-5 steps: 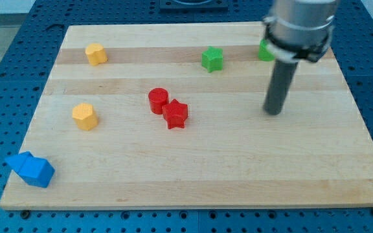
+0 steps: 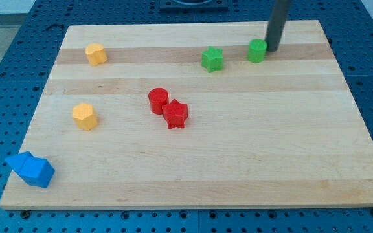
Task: Slide the green circle closer to the green star
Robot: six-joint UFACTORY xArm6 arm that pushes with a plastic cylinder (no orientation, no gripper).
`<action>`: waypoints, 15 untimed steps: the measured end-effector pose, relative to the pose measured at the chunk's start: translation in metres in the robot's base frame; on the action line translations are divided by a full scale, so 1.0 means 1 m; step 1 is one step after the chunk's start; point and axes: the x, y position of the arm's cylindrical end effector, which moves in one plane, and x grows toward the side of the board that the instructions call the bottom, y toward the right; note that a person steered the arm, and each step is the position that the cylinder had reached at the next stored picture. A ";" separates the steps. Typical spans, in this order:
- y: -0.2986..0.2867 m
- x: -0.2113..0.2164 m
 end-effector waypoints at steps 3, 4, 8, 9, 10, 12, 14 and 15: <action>-0.010 0.013; -0.002 0.012; -0.024 0.012; -0.016 0.012; 0.004 0.013; -0.028 0.022; -0.118 0.025; -0.150 0.034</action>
